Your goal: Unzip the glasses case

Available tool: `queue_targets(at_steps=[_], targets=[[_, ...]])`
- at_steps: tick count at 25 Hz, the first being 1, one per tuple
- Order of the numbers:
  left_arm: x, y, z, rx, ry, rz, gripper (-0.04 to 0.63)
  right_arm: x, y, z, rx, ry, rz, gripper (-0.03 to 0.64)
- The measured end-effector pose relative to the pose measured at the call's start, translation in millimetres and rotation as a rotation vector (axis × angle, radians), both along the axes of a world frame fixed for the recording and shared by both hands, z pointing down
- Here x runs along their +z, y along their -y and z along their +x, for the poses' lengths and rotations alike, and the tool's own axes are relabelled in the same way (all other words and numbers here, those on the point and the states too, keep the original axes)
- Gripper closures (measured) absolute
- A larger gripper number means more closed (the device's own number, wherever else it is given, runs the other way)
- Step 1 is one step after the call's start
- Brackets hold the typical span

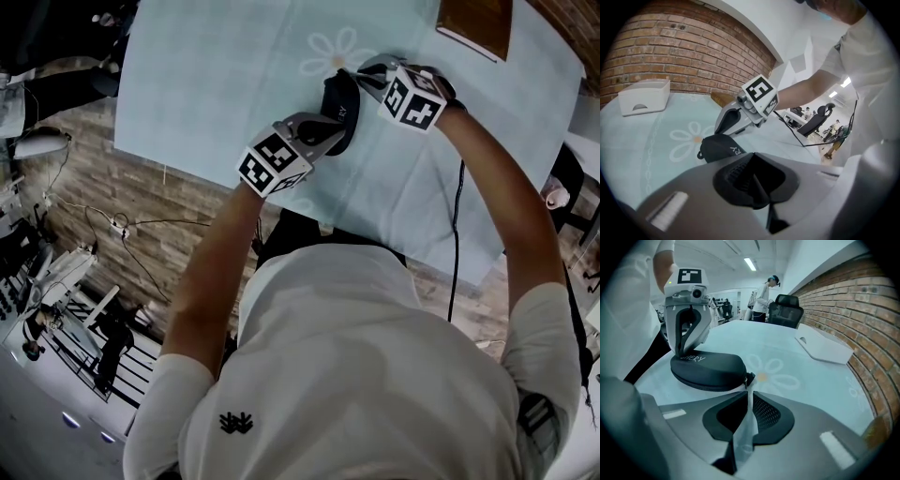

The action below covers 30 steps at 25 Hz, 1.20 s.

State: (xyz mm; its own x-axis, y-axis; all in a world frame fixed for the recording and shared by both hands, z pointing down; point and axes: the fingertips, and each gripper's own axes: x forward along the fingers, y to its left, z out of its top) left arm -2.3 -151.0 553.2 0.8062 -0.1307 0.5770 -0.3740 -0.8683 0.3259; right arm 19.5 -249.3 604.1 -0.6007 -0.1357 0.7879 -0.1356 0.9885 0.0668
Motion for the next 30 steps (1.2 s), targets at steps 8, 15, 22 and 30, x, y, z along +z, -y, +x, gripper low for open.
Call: queue_targets(at_steps=[8, 15, 22, 30], targets=[[-34, -8, -18, -0.083, -0.007, 0.077, 0.540, -23, -27, 49, 0.342, 0.060, 0.029, 0.603], [-84, -35, -44, -0.146, -0.117, 0.124, 0.540, -63, -120, 61, 0.630, 0.184, -0.020, 0.615], [-132, -86, -89, -0.172, -0.219, 0.161, 0.540, -97, -219, 22, 0.734, 0.261, -0.019, 0.615], [-159, -163, -170, -0.192, -0.265, 0.190, 0.540, -131, -295, -38, 0.767, 0.236, 0.060, 0.615]])
